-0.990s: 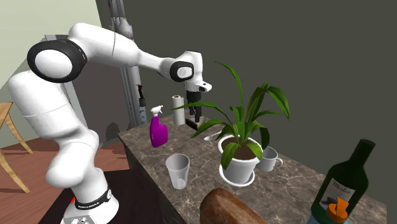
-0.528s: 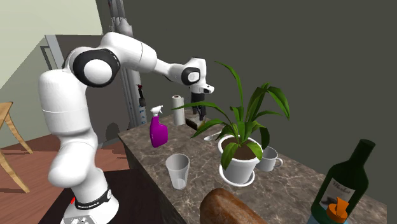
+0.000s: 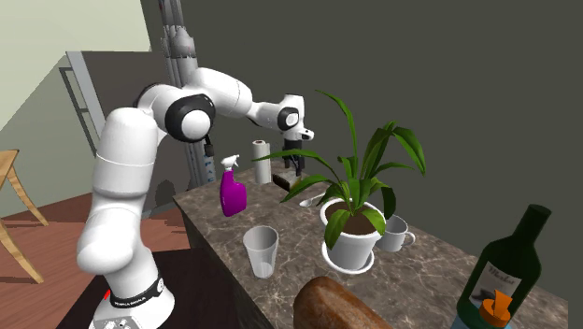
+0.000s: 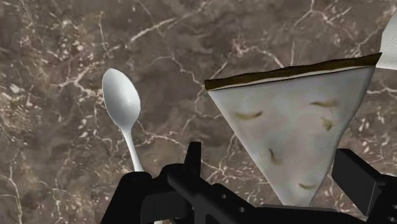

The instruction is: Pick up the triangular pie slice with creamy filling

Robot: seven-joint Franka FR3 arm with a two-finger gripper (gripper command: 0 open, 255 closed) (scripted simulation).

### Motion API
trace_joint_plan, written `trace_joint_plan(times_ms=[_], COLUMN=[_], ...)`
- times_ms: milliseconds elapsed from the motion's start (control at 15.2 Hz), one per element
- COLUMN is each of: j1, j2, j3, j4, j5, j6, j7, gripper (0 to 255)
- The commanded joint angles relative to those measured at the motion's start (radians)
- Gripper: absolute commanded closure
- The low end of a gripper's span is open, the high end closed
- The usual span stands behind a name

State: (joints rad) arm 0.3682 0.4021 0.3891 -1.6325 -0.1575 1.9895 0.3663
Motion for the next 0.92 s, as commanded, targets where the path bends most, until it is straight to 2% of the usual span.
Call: trace_joint_plan(times_ms=[0,66,660,726,858], j1=[0.035,0.045,0.048,0.048,0.049], j2=[0.077,0.097,0.133,0.133,0.134], j3=[0.002,0.002,-0.008,-0.008,-0.008], j4=[0.086,0.108,0.059,0.061,0.062], j5=[-0.028,-0.034,-0.050,-0.050,-0.051], j6=[-0.017,-0.022,0.061,0.060,0.060], j7=[0.009,0.010,0.020,0.020,0.020], gripper=[0,0,0,255,255])
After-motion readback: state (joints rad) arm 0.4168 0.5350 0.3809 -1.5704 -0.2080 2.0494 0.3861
